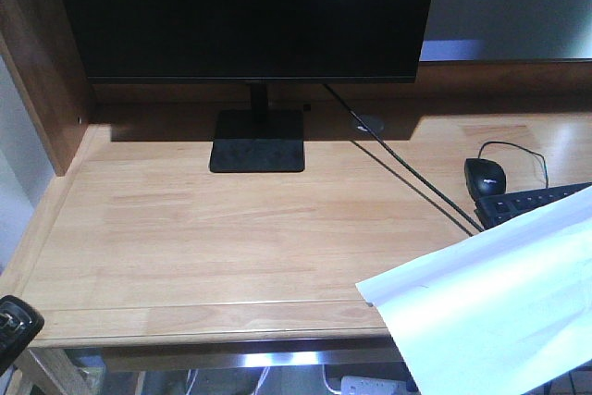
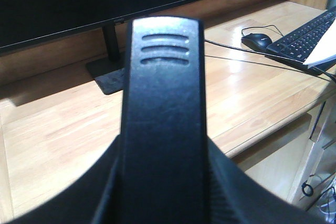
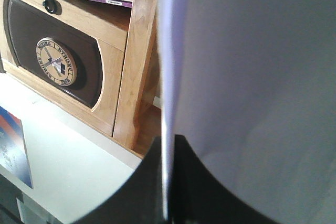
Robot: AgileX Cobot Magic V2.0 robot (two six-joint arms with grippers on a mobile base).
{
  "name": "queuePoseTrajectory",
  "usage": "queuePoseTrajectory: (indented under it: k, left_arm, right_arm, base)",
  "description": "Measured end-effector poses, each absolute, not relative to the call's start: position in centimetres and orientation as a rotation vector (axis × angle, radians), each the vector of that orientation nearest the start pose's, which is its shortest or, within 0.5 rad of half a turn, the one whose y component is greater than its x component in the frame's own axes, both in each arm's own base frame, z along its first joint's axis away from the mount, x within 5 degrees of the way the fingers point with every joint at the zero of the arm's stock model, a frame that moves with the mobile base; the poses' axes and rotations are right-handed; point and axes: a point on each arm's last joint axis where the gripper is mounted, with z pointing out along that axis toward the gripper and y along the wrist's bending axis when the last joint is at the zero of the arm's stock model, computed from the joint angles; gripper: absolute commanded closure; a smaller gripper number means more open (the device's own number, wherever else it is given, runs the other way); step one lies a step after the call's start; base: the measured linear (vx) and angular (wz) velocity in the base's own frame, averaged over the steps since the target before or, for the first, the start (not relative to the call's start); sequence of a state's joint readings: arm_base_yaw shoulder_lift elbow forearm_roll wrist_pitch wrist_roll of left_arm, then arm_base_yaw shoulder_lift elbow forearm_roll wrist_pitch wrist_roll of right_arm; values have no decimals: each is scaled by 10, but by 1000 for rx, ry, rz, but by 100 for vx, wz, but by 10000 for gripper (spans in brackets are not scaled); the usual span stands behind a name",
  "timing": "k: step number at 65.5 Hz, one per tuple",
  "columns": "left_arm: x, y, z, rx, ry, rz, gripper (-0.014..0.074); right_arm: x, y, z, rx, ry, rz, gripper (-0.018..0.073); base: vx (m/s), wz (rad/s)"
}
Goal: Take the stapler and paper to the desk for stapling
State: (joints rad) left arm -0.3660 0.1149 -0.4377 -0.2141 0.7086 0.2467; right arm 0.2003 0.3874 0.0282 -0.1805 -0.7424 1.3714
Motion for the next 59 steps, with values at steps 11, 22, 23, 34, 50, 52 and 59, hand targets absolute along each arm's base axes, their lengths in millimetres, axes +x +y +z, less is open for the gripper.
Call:
queuePoseTrajectory:
  k: [11, 22, 23, 34, 50, 52, 59]
  left_arm:
    - [25, -23, 288, 510, 1797, -325, 603]
    - [25, -23, 288, 510, 1797, -325, 603]
    - [25, -23, 288, 510, 1797, -325, 603]
    - [25, -23, 288, 510, 1797, -325, 603]
    - [25, -23, 288, 510, 1797, -325, 603]
    - [25, -23, 288, 510, 1797, -325, 603]
    - [25, -23, 288, 510, 1797, -325, 603]
  right_arm:
    - [77, 27, 241, 528, 1161, 1328, 568]
    - [77, 27, 241, 528, 1161, 1328, 568]
    - [77, 27, 241, 528, 1161, 1328, 568]
    - [77, 27, 241, 528, 1161, 1328, 568]
    - [77, 27, 241, 528, 1161, 1328, 568]
    - [77, 27, 241, 528, 1161, 1328, 568]
    - [77, 27, 241, 528, 1161, 1328, 568]
  base:
    - [1, -1]
    - [0, 0]
    - [0, 0]
    - [0, 0]
    - [0, 0]
    - [0, 0]
    - [0, 0]
